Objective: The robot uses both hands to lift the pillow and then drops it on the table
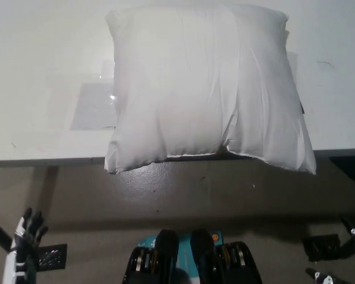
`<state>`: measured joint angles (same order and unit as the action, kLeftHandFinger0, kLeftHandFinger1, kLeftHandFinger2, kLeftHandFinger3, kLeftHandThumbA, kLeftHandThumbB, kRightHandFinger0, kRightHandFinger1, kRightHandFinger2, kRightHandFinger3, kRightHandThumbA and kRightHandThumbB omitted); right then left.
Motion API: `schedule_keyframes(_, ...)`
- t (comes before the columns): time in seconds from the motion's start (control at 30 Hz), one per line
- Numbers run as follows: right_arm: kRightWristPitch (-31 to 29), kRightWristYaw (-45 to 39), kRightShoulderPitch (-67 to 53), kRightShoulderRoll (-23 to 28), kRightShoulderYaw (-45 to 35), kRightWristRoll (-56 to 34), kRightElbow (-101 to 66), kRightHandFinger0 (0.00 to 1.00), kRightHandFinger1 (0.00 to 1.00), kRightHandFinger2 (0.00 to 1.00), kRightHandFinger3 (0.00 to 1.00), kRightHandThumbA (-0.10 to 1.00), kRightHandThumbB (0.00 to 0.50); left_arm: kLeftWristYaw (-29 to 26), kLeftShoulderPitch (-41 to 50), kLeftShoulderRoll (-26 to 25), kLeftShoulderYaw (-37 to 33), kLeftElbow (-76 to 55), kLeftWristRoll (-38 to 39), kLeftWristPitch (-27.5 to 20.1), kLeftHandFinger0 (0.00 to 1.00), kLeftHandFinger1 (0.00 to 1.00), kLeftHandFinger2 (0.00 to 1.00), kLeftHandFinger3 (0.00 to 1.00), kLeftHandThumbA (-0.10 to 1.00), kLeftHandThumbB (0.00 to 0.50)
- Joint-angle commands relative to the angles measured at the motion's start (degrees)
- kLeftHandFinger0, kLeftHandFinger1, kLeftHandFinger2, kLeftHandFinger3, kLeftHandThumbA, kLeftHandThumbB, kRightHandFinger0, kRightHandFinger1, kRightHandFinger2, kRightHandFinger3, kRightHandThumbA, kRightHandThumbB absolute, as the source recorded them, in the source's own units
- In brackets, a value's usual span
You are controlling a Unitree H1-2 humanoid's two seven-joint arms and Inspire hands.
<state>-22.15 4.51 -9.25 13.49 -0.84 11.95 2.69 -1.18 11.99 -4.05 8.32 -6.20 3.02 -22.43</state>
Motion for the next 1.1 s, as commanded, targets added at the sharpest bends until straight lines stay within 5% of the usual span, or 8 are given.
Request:
schedule_keyframes(0.0, 0.6, 0.8, 5.7, 1.0, -2.5, 0.7, -7.9, 1.0, 1.0, 1.0, 1.0, 1.0, 0.238, -0.4, -3.1, -1.0, 1.0, -9.0, 3.3, 1.0, 1.0, 1.0, 1.0, 1.0, 1.0, 0.204)
schedule_keyframes(0.03, 2.0, 1.1, 7.0, 1.0, -3.2, 1.8, -9.6, 1.0, 1.0, 1.0, 1.0, 1.0, 0.32, -0.6, -4.1, -1.4, 1.4, -11.2, 4.2, 2.4, 1.0, 1.0, 1.0, 1.0, 1.0, 0.193)
schedule_keyframes(0.07, 2.8, 1.4, 7.6, 0.9, -3.8, 2.6, -10.6, 1.0, 1.0, 1.0, 1.0, 1.0, 0.322, -0.5, -5.0, -1.8, 1.5, -12.4, 4.8, 3.4, 1.0, 1.0, 1.0, 1.0, 1.0, 0.192)
schedule_keyframes(0.13, 5.6, 1.3, 11.3, 1.0, -5.4, 3.1, -14.6, 1.0, 1.0, 1.0, 1.0, 1.0, 0.497, -1.2, -8.3, -3.0, 2.9, -16.6, 5.4, 7.2, 1.0, 1.0, 1.0, 1.0, 1.0, 0.193)
schedule_keyframes(0.4, 16.5, -2.0, 23.5, 3.0, -8.1, 3.7, -21.0, 1.0, 1.0, 1.0, 1.0, 1.0, 0.5, -1.7, -20.2, -8.2, 6.0, -23.0, 6.8, 17.7, 1.0, 1.0, 1.0, 1.0, 1.0, 0.235)
schedule_keyframes(0.6, 22.8, -3.0, 34.7, 1.8, -5.8, 5.3, -17.2, 1.0, 1.0, 1.0, 1.0, 1.0, 0.5, -4.5, -34.0, -8.4, 6.5, -24.5, 10.2, 28.9, 1.0, 1.0, 1.0, 1.0, 1.0, 0.183)
schedule_keyframes(0.83, 31.5, -4.8, 47.0, 0.2, -2.5, 7.0, -14.8, 1.0, 1.0, 1.0, 1.0, 1.0, 0.5, -5.5, -44.9, -6.9, 6.1, -17.3, 9.5, 34.5, 1.0, 1.0, 1.0, 1.0, 1.0, 0.097)
schedule_keyframes(1.07, 31.1, -4.9, 54.7, 0.1, -2.7, 3.1, -10.0, 1.0, 1.0, 1.0, 1.0, 1.0, 0.472, -5.9, -52.2, -5.9, 4.2, -13.7, 6.2, 36.9, 1.0, 1.0, 1.0, 1.0, 1.0, 0.069)
